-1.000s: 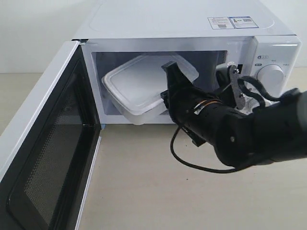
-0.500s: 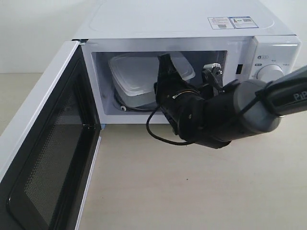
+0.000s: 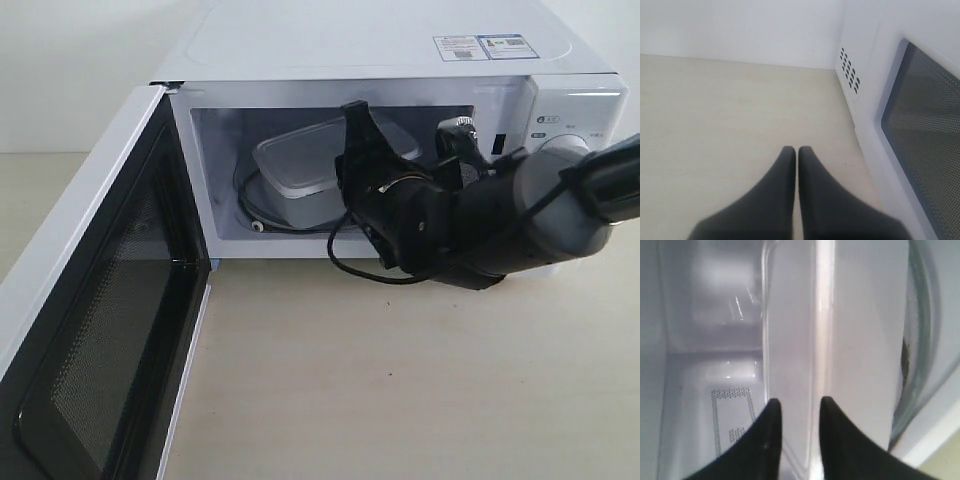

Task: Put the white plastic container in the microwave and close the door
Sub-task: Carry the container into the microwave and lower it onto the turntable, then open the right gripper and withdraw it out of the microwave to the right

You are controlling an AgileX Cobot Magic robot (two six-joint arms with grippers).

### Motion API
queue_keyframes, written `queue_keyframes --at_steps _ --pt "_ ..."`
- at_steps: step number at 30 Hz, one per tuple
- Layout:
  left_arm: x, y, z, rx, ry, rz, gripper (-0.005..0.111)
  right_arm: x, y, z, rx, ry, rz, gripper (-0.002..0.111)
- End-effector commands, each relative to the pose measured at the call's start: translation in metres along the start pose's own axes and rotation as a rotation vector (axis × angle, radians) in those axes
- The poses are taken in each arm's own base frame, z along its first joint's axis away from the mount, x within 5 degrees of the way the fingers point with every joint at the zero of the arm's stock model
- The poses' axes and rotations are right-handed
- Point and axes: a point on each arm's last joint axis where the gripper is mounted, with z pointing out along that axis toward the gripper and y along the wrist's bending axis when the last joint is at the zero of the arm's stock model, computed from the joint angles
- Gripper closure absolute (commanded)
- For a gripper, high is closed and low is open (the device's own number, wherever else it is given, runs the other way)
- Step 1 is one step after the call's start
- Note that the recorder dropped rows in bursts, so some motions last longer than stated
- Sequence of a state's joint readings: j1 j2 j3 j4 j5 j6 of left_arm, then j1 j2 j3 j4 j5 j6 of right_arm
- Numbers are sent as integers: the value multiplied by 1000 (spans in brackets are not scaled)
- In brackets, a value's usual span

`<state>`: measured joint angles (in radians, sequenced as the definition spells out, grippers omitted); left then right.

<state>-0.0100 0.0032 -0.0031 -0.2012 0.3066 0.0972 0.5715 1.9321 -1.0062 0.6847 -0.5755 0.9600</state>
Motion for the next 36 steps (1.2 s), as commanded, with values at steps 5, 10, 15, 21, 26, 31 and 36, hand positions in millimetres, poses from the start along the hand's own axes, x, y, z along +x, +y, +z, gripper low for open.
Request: queue_keyframes --at_steps 5,10,15,21,26,31,36 --pt "1 0 0 2 -2 1 102 13 -4 -39 -78 300 -766 108" --pt "1 0 0 2 -2 1 102 11 -5 -34 -132 244 -1217 108" --pt "1 0 0 2 -2 1 102 13 -16 -22 -135 220 -1345 108" --pt "1 0 0 2 -2 1 102 17 -26 -6 -160 168 -1379 108" --pt "1 0 0 2 -2 1 102 21 -22 14 -160 118 -1342 108" --pt "1 0 0 2 -2 1 102 28 -21 35 -159 117 -1327 108" --pt "1 0 0 2 -2 1 102 29 -18 37 -139 139 -1312 108"
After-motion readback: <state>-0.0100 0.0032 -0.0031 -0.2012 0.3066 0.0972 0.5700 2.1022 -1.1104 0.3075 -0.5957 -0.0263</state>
